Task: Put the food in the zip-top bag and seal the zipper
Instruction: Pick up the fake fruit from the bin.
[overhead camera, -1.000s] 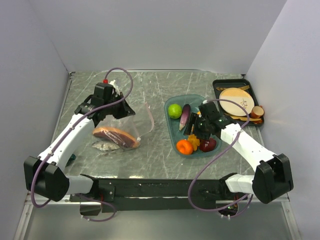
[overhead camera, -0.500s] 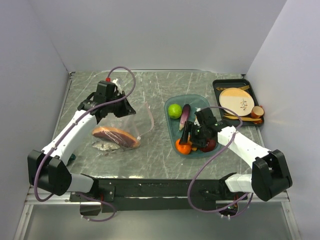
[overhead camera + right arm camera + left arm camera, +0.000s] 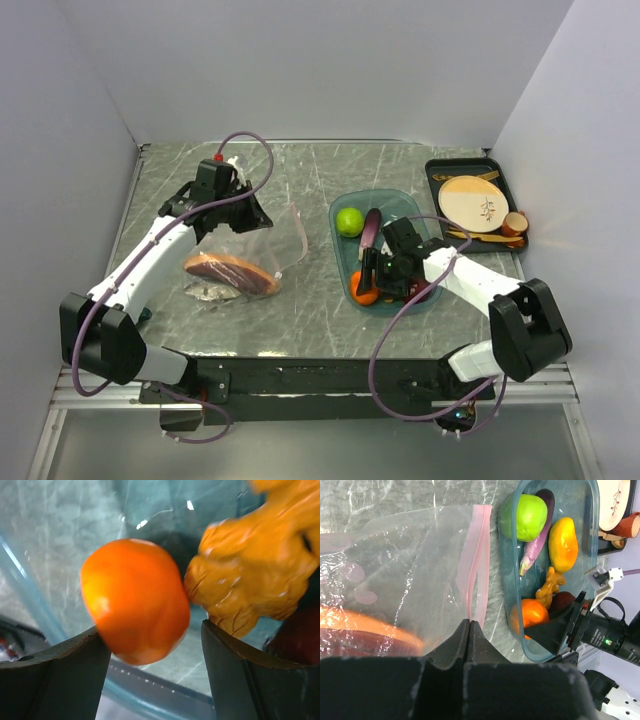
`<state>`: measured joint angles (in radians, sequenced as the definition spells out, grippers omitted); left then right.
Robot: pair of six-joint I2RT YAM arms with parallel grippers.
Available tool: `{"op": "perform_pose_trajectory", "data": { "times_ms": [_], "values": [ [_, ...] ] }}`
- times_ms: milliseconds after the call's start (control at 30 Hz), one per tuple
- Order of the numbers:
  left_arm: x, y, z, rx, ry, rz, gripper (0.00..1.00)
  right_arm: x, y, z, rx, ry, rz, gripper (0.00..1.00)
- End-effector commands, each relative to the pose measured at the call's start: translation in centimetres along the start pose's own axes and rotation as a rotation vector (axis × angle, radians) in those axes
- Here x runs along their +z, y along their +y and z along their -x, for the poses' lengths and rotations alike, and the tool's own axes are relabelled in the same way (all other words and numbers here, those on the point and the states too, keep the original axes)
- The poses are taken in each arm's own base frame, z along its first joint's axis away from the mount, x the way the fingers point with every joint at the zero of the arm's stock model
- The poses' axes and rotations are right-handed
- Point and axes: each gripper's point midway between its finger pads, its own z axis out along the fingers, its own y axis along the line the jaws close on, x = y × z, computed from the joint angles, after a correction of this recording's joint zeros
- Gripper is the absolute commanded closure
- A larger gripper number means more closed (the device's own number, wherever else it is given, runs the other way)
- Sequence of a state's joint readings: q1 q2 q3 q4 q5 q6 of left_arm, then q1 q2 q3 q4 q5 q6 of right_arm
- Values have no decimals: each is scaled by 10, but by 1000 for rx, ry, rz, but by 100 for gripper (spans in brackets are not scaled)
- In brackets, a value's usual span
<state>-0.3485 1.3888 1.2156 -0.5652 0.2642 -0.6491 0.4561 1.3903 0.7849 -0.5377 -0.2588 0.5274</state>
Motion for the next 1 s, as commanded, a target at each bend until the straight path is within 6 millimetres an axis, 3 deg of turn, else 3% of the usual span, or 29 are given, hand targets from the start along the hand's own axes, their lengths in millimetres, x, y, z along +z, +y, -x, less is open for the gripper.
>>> {"op": "perform_pose_trajectory", "data": {
  "times_ms": [0,233,533,633,700,800,967],
  "values": [
    [-6,-15,14,28,-37,-37,99,-5,7,37,-17,-129,-40,24],
    [-3,-10,12,27,-33,-20,99,-14,18,52,-63,-195,-7,23],
    [-2,-8,14,30,-35,-9,99,0,26,54,-83,-175,24,27],
    [-2,-7,13,31,-35,-4,99,5,28,53,-82,-152,34,39],
    [-2,-6,13,32,-32,0,99,5,30,52,-83,-150,43,54],
    [-2,-5,11,34,-31,3,99,-1,34,54,-92,-170,67,69],
    [-2,-6,12,35,-33,-2,99,-27,46,66,-104,-231,86,72]
  ]
}}
